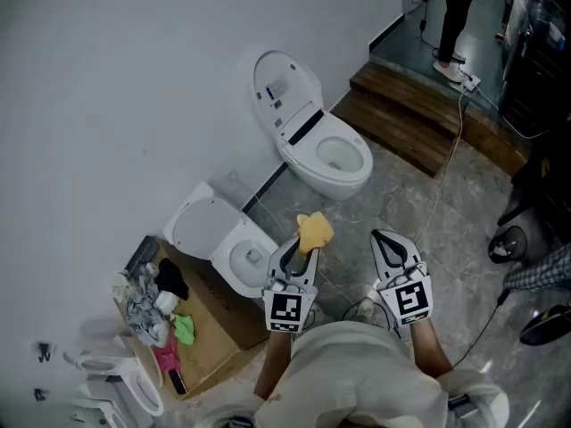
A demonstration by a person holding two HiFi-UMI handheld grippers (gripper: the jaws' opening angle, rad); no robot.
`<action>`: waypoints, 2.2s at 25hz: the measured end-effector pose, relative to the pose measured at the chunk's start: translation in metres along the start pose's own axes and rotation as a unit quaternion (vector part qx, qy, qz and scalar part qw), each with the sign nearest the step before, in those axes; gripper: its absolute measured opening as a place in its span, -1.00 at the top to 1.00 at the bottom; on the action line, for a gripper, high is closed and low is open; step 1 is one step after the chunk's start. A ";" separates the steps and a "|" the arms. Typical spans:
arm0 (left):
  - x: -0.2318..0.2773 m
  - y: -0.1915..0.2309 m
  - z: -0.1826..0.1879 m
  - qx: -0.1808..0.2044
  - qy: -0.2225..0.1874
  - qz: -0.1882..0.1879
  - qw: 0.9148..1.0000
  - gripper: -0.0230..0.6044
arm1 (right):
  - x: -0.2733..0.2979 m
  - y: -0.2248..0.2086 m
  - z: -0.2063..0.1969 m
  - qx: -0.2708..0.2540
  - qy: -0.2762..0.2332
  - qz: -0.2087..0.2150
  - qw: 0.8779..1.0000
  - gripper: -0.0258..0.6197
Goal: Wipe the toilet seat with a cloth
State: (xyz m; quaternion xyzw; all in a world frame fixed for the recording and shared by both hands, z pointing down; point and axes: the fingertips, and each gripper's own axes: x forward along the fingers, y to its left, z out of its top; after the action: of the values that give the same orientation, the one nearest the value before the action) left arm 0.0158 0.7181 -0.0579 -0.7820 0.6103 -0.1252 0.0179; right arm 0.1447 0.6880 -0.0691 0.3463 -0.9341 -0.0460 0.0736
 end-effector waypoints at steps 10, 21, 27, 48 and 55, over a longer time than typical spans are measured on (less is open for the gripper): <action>0.034 -0.012 0.001 -0.013 0.012 0.003 1.000 0.56 | 0.004 -0.036 -0.005 0.030 -0.015 -0.002 0.999 0.90; 0.118 0.033 -0.009 -0.019 0.004 -0.028 0.999 0.56 | 0.082 -0.076 -0.022 0.022 0.014 -0.024 0.999 0.90; 0.174 0.074 -0.007 -0.019 -0.004 -0.061 0.998 0.56 | 0.144 -0.094 -0.020 0.017 0.038 -0.033 0.999 0.90; 0.303 0.176 -0.027 -0.033 -0.007 -0.108 0.994 0.56 | 0.282 -0.142 -0.033 0.033 0.066 -0.089 0.993 0.90; 0.334 0.187 -0.021 -0.041 -0.014 -0.093 0.995 0.56 | 0.310 -0.169 -0.037 0.038 0.046 -0.080 0.995 0.90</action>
State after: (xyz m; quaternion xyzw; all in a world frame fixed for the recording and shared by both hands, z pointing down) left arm -0.0923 0.3531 -0.0135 -0.8370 0.5394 -0.0906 -0.0172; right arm 0.0274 0.3564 -0.0229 0.4243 -0.9001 0.0001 0.0993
